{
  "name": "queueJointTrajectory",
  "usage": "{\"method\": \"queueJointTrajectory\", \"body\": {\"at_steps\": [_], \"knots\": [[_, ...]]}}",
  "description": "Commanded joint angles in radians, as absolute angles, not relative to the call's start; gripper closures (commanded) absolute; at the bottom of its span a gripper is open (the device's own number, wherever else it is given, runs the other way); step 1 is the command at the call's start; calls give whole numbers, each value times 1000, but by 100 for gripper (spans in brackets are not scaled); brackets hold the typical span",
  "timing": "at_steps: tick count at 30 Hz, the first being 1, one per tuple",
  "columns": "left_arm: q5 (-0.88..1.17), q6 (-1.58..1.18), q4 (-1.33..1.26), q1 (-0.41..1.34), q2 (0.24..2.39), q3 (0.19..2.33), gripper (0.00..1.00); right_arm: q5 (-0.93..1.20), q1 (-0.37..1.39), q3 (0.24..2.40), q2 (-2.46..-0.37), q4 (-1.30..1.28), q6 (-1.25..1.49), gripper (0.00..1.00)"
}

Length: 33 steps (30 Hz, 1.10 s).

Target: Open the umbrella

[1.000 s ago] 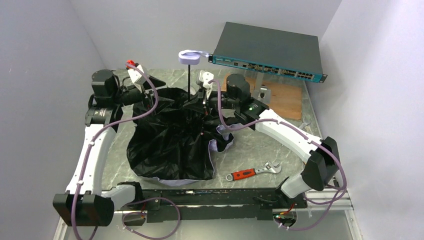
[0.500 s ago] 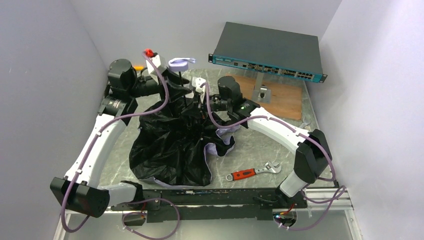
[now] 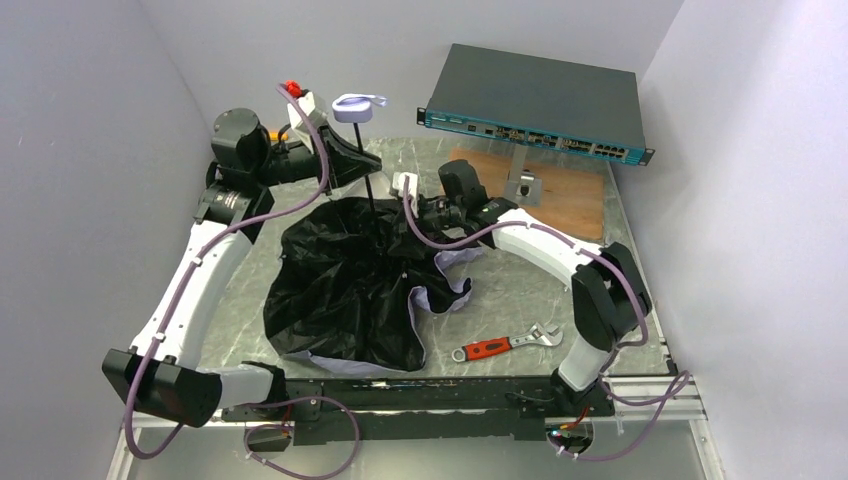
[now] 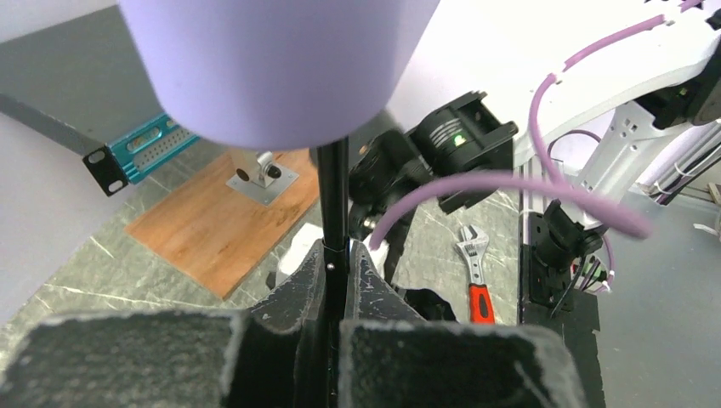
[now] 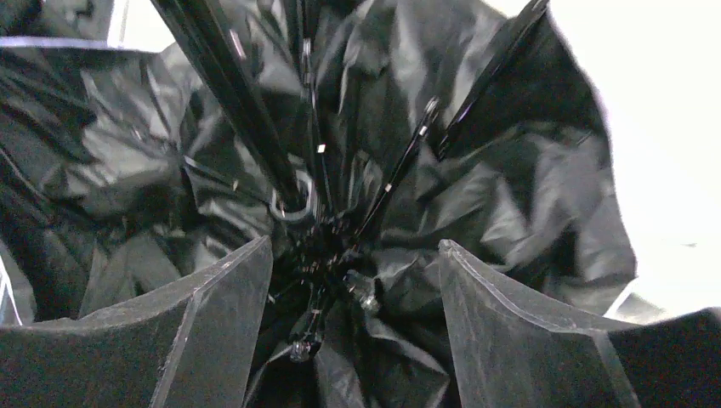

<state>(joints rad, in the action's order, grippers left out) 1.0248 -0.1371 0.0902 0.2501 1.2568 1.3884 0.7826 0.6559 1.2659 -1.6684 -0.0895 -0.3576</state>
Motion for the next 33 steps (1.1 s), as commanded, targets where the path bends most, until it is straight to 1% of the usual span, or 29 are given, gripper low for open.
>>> {"method": "queueJointTrajectory", "body": {"at_steps": [1, 3, 4, 5, 6, 8, 12, 15, 21, 26, 30, 33], "knots": [[1053, -143, 49, 245, 1242, 1457, 100, 861, 656, 1259, -1701, -207, -545, 29], [1042, -137, 78, 237, 1241, 1471, 100, 862, 657, 1283, -1727, -256, -594, 33], [1034, -138, 97, 225, 1240, 1483, 100, 857, 656, 1303, -1743, -301, -628, 39], [1041, -144, 104, 208, 1238, 1491, 100, 845, 655, 1323, -1755, -354, -672, 43], [1055, -144, 115, 188, 1233, 1497, 100, 830, 651, 1332, -1762, -399, -713, 44], [1061, -120, 157, 148, 1220, 1515, 100, 812, 638, 1310, -1747, -440, -767, 43], [1077, -132, 174, 56, 1202, 1533, 100, 789, 608, 1246, -1715, -492, -855, 35], [1082, -142, 171, 20, 1198, 1544, 100, 769, 592, 1200, -1703, -499, -887, 32], [1081, -90, 190, 3, 1200, 1591, 100, 724, 544, 1138, -1705, -529, -963, 31], [1135, -37, 228, 3, 1224, 1627, 100, 718, 494, 1139, -1687, -570, -1004, 31], [1156, 100, 330, 54, 1224, 1610, 100, 834, 494, 1237, -1618, -567, -872, 29], [1120, 179, 372, 130, 1207, 1557, 100, 912, 504, 1319, -1569, -438, -627, 27]]}}
